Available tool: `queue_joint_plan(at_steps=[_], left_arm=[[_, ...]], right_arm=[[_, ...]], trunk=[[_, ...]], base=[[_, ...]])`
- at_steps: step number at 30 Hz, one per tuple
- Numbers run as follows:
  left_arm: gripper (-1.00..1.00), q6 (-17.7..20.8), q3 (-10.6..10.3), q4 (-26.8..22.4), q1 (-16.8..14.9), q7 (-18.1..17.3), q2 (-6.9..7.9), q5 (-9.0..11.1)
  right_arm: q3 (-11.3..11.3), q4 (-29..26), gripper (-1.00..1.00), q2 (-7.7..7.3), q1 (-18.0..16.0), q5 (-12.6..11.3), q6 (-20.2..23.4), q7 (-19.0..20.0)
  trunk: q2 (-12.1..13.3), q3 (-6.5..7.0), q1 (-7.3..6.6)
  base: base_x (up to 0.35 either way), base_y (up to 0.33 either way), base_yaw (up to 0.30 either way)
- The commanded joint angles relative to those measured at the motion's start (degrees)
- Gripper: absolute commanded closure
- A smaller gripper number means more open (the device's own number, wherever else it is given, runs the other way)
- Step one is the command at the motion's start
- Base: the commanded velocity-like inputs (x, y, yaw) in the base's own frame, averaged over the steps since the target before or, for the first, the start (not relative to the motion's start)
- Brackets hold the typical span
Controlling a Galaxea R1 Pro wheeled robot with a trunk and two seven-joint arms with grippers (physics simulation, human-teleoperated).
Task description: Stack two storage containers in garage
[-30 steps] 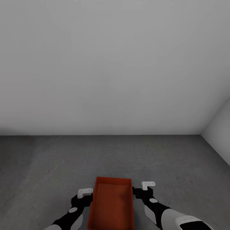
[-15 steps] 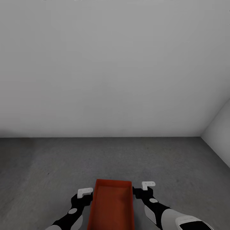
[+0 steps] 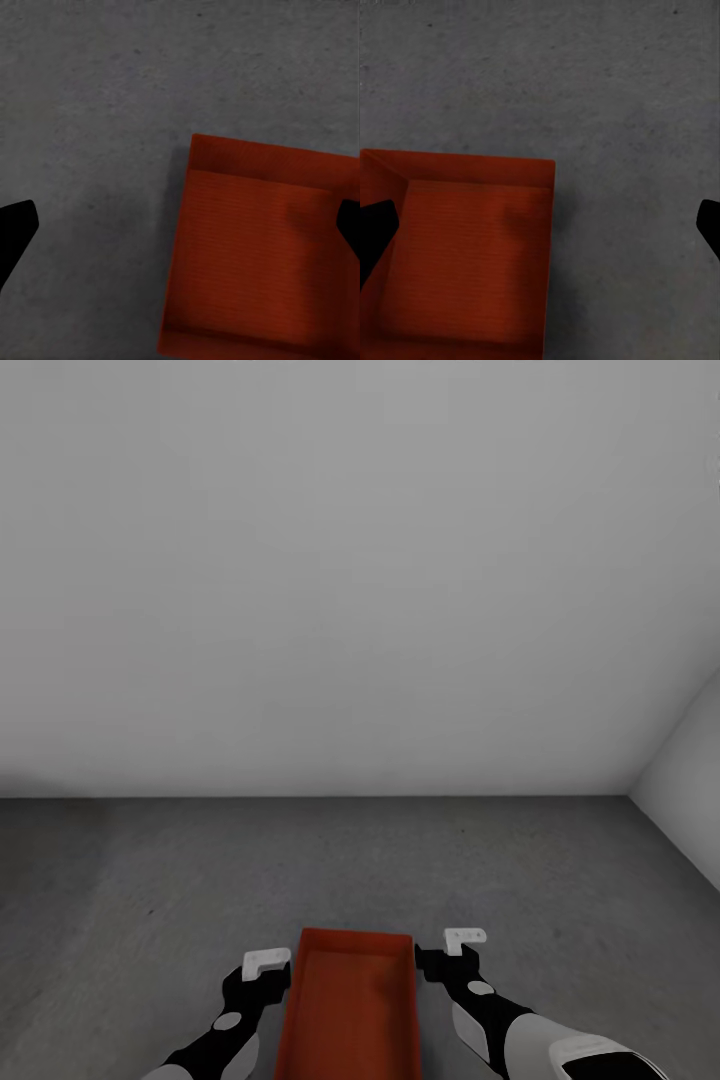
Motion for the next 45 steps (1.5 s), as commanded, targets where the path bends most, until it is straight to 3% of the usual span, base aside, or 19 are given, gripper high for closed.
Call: queue_joint_plan(at_steps=[1,27,37,40,45], left_arm=[[-1.00,-0.21,-0.49,0.05,-0.04,0.28,0.01,0.50],[-1.00,-0.21,-0.49,0.21,-0.02,0.28,0.01,0.50],[-1.00,-0.13,-0.47,0.39,0.00,0.44,-0.18,0.50],[-1.00,-0.17,-0.47,0.46,0.00,5.06,-0.58,0.33],[-1.00,-0.20,-0.47,0.45,0.00,7.11,-0.76,0.25]], right_arm=[[0.49,0.07,-1.00,0.02,-0.05,-0.44,-0.19,-0.18],[0.47,0.07,-1.00,0.02,-0.05,-0.44,-0.19,-0.19],[0.45,0.07,-1.00,0.01,-0.05,-0.44,-0.19,0.02],[0.44,0.07,-1.00,0.02,-0.05,-0.44,-0.19,0.11],[0.44,0.07,-1.00,0.02,-0.05,-0.44,-0.13,0.09]], trunk=[[-0.05,0.03,0.01],[-0.05,2.39,0.01],[-0.05,2.54,0.01],[-0.05,2.54,0.01],[-0.05,2.54,0.01]], base=[[0.000,0.000,0.000],[0.000,0.000,0.000],[-0.019,0.011,0.000],[-0.230,0.147,0.000],[-0.273,0.184,0.000]])
